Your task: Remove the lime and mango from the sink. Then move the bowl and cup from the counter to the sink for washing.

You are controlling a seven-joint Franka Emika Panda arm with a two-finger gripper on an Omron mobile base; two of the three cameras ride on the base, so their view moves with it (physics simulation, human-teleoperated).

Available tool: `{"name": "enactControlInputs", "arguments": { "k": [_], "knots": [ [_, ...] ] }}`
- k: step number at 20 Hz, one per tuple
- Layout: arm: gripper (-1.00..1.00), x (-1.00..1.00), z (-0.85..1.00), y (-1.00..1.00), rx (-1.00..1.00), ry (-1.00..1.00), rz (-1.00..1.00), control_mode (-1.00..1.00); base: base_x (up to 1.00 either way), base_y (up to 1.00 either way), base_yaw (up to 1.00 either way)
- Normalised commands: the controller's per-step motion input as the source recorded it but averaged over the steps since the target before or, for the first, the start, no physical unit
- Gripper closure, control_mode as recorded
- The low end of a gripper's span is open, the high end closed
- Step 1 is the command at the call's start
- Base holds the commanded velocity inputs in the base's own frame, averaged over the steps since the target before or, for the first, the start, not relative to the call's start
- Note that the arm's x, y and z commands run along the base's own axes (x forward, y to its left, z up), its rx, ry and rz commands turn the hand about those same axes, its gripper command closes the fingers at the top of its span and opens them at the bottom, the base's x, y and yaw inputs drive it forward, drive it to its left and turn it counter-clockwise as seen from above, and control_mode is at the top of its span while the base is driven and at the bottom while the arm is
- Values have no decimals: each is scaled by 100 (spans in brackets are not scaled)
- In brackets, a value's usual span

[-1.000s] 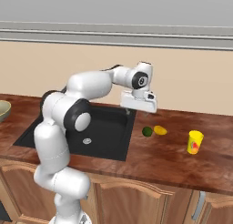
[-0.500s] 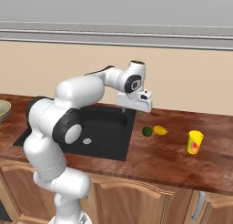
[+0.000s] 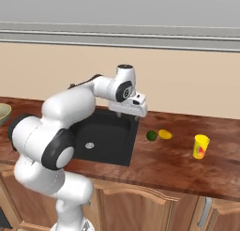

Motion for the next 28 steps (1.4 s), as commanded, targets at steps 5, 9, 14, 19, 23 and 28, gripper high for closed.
{"name": "enactControlInputs", "arguments": {
  "k": [5,9,14,19,23,28],
  "knots": [
    [-100,-15,21,26,-5,5,0,-100,0,0,0],
    [-100,-18,15,22,0,0,0,-100,0,0,0],
    [-100,-20,8,28,0,0,-1,-100,0,0,0],
    [-100,-23,3,30,0,-10,-4,-100,0,0,0],
    [-100,-18,2,32,0,-1,-4,-100,0,0,0],
    [-100,-17,1,35,0,0,-4,-100,0,0,0]
  ]
}}
